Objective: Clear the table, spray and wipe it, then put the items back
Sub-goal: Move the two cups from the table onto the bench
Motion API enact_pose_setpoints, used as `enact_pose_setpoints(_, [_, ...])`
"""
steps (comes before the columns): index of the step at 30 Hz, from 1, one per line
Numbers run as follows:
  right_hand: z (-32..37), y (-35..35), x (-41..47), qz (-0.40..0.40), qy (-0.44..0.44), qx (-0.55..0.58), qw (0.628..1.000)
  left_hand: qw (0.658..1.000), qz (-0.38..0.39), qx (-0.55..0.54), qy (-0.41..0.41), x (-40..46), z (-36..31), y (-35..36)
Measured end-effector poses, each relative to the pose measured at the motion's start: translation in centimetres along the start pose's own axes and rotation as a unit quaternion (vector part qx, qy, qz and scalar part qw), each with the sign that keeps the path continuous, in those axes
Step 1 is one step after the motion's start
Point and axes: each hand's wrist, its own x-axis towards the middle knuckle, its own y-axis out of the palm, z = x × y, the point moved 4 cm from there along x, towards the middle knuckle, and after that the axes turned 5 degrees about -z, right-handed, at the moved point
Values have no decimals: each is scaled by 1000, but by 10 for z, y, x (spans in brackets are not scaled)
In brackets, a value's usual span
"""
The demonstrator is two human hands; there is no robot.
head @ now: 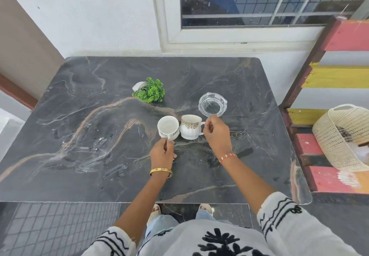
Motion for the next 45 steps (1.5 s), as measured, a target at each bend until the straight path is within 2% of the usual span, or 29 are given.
enact_pose_setpoints(8, [5,-5,-3,25,-130,-95,987,1000,-4,18,2,1,1,2])
enact_pose_setpoints(10, [3,-4,-4,38,-139,-111,983,1000,-5,20,0,0,1,3])
enact_pose_setpoints(16, [-9,-2,-5,70,-25,-45,996,1000,3,1,-13,-1,2,6])
enact_pose_setpoints(27, [-8,-3,-4,161,48,-9,986,999,33,-11,-16,3,5,7])
enact_pose_setpoints(31, [-4,-8,-5,124,107,59,985,997,36,-62,-24,7,-1,2])
enact_pose_setpoints(34, [2,-19,-10,77,127,68,987,996,46,-77,-18,8,-2,-2])
enact_pose_setpoints(39, [1,-55,-18,-15,168,73,983,990,104,-96,21,-5,-21,10])
enact_pose_setpoints(45, [-17,-105,-44,-127,217,54,966,966,213,-134,54,-34,-57,49])
